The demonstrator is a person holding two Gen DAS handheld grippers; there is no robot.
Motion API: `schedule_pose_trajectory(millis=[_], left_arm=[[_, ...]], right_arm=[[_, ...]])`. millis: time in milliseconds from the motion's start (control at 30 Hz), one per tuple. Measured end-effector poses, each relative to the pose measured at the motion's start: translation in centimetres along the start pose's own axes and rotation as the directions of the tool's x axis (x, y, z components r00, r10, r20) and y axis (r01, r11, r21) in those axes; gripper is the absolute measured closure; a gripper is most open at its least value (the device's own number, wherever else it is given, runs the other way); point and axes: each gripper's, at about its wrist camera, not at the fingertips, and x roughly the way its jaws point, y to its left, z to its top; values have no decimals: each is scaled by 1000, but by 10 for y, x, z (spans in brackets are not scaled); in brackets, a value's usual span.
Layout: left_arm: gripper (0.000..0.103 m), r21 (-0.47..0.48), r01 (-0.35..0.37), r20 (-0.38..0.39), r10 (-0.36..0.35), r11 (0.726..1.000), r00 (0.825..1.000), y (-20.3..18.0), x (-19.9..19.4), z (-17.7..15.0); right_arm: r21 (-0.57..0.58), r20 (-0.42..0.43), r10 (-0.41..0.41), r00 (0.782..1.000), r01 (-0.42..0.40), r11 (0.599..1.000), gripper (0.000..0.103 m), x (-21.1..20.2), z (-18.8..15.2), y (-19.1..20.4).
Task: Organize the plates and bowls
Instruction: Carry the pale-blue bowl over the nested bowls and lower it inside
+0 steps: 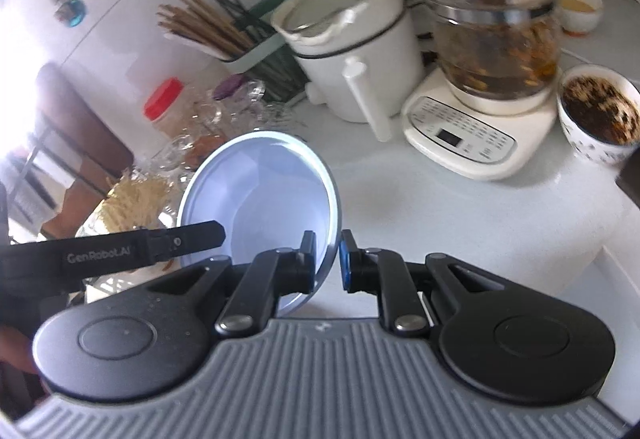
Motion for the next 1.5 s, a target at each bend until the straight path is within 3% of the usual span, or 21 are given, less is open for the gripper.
schedule_pose_trajectory(millis=[333, 633, 1400, 1433, 1500], left_arm=[[90, -72, -51, 61, 56, 996, 997, 30, -31, -18], [90, -116, -74, 66, 82, 991, 994, 54, -42, -43], [90, -282, -66, 55, 85, 957, 995, 104, -28, -90], [89, -285, -66, 53, 85, 956, 995, 105, -27, -91], [71, -293, -84, 36, 99, 952, 994, 107, -26, -89]], right_arm=[[-53, -3, 68, 998, -68, 996, 86, 1, -11, 34], [-63, -96, 100, 990, -107, 992, 86, 19, -34, 43], [-107, -175, 99, 980, -119, 987, 86, 52, -61, 55], [-107, -174, 100, 980, -120, 987, 85, 52, -60, 55], [-113, -167, 98, 981, -118, 987, 68, 51, -56, 56]])
